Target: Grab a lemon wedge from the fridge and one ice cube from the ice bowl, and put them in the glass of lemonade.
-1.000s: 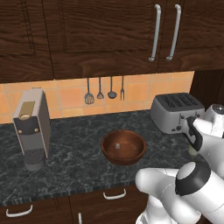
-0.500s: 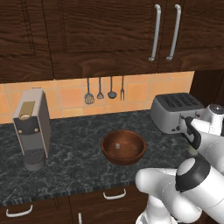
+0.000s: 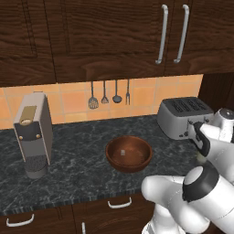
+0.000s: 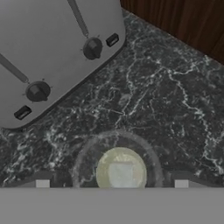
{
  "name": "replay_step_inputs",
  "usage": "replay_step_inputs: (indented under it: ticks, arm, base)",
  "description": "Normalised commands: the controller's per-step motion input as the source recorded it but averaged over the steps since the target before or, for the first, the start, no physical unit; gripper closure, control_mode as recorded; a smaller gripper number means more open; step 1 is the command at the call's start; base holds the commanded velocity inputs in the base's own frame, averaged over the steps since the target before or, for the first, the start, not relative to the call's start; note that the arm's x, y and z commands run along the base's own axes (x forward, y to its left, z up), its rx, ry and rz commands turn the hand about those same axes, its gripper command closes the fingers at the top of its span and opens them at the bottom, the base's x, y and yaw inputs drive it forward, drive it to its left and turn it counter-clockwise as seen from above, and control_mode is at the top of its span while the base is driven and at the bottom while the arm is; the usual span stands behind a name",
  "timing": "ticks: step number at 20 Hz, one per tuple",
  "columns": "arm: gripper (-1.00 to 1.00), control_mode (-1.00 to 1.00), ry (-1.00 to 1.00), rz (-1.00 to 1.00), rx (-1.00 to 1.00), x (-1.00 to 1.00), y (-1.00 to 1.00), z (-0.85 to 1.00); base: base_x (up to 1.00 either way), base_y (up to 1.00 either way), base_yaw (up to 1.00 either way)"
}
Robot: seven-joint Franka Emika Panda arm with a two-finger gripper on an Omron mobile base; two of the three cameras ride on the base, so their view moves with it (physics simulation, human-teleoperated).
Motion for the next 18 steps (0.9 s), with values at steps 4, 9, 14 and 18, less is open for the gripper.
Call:
replay_step_inputs:
  ticks: [4,9,14,18]
  arm:
    - [-1.0,-1.0,-0.05,0.0,0.0,-0.29,0.0,0.08]
    - [-1.0,-1.0,-0.07,0.0,0.01,-0.26,0.0,0.09]
    - [-1.0,-1.0,-0.06,0.03,0.0,-0.37,0.17,0.15]
    - [-1.0,-1.0,-0.03,0.12,-0.02,-0.41,0.76,0.28]
  base:
    - [0.0,0.0,0.0]
    - [0.0,0.0,0.0]
    - [0.0,0.0,0.0]
    - [0.0,0.0,0.0]
